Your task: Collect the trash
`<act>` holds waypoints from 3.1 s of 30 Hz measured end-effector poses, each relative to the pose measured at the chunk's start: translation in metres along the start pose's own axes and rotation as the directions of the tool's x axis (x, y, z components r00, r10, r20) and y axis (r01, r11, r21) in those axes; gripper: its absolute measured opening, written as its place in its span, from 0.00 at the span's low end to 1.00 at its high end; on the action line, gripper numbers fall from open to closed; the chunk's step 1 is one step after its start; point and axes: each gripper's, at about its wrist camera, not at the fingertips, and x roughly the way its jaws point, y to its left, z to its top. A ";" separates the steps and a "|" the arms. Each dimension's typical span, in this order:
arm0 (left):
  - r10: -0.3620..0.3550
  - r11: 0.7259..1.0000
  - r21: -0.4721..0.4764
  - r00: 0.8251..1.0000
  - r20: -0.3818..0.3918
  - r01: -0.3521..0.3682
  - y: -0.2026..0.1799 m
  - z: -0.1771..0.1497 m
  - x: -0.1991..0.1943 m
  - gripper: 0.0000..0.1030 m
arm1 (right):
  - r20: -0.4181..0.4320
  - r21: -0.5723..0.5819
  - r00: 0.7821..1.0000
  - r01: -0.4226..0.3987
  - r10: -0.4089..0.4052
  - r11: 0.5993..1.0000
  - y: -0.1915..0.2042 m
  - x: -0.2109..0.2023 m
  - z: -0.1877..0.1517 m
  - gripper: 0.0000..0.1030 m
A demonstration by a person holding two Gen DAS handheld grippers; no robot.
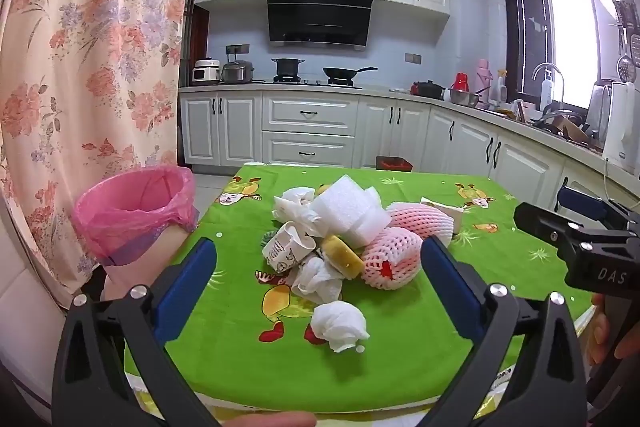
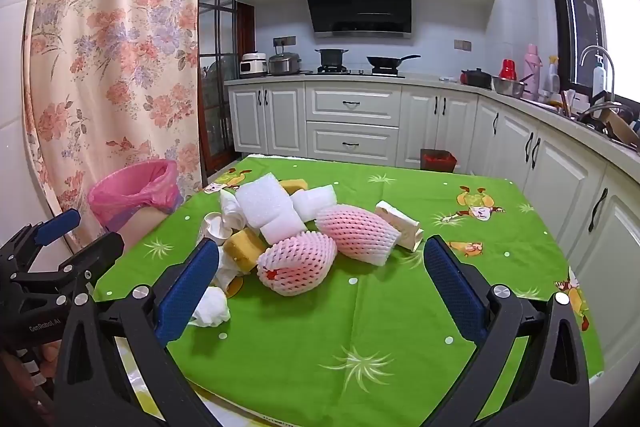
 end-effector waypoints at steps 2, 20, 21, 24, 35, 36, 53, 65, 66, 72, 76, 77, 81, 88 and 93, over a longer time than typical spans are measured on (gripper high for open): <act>-0.002 1.000 0.003 1.000 -0.004 0.002 -0.001 0.000 0.001 0.96 | 0.001 0.001 1.000 -0.001 0.001 1.000 0.000 0.000 0.000 0.94; 0.004 1.000 0.000 1.000 -0.002 -0.004 0.002 0.001 -0.004 0.96 | 0.001 0.011 1.000 -0.009 0.009 1.000 0.004 0.001 -0.002 0.94; 0.005 1.000 0.000 1.000 -0.003 -0.005 0.003 0.001 -0.005 0.96 | 0.002 0.009 1.000 -0.008 0.008 1.000 0.007 0.000 -0.002 0.94; 0.004 1.000 -0.003 1.000 -0.006 -0.004 0.003 0.000 -0.004 0.96 | 0.001 0.015 1.000 -0.011 0.011 1.000 0.007 0.000 -0.001 0.94; 0.005 1.000 -0.003 1.000 -0.009 -0.006 0.003 0.000 -0.003 0.96 | -0.001 0.028 1.000 -0.024 0.024 0.999 -0.001 0.004 -0.001 0.94; 0.005 1.000 -0.003 1.000 -0.009 -0.005 0.003 0.000 -0.003 0.96 | -0.002 0.029 1.000 -0.025 0.025 0.999 -0.001 0.004 -0.001 0.94; 0.006 1.000 -0.002 1.000 -0.010 -0.006 0.002 0.000 -0.003 0.96 | -0.001 0.037 1.000 -0.031 0.031 0.999 -0.001 0.004 -0.002 0.94; 0.006 1.000 -0.002 1.000 -0.012 -0.006 0.002 -0.001 -0.003 0.96 | -0.006 0.048 0.999 -0.037 0.037 0.998 0.000 0.004 -0.004 0.94; 0.007 1.000 -0.002 1.000 -0.012 -0.007 0.002 -0.001 -0.003 0.96 | -0.005 0.049 0.999 -0.037 0.038 0.998 0.000 0.004 -0.004 0.94; 0.006 1.000 0.001 1.000 -0.013 -0.006 0.001 -0.002 -0.003 0.96 | -0.008 0.054 0.999 -0.040 0.040 0.998 0.000 0.004 -0.006 0.94; 0.006 1.000 -0.001 1.000 -0.014 -0.006 0.002 -0.002 -0.003 0.96 | -0.009 0.056 0.999 -0.040 0.041 0.998 0.000 0.004 -0.006 0.94; 0.006 1.000 0.000 1.000 -0.014 -0.006 0.001 -0.002 -0.003 0.96 | -0.010 0.055 0.999 -0.040 0.041 0.998 0.000 0.004 -0.006 0.94; 0.006 1.000 0.001 1.000 -0.015 -0.006 0.001 -0.003 -0.003 0.96 | -0.010 0.055 0.999 -0.041 0.041 0.998 -0.001 0.005 -0.005 0.94; 0.007 1.000 0.001 1.000 -0.015 -0.007 0.000 -0.002 -0.003 0.96 | -0.011 0.059 0.999 -0.044 0.044 0.997 -0.001 0.005 -0.006 0.94; 0.007 1.000 0.001 1.000 -0.016 -0.007 0.000 -0.002 -0.003 0.96 | -0.013 0.060 0.999 -0.043 0.044 0.997 -0.001 0.005 -0.006 0.94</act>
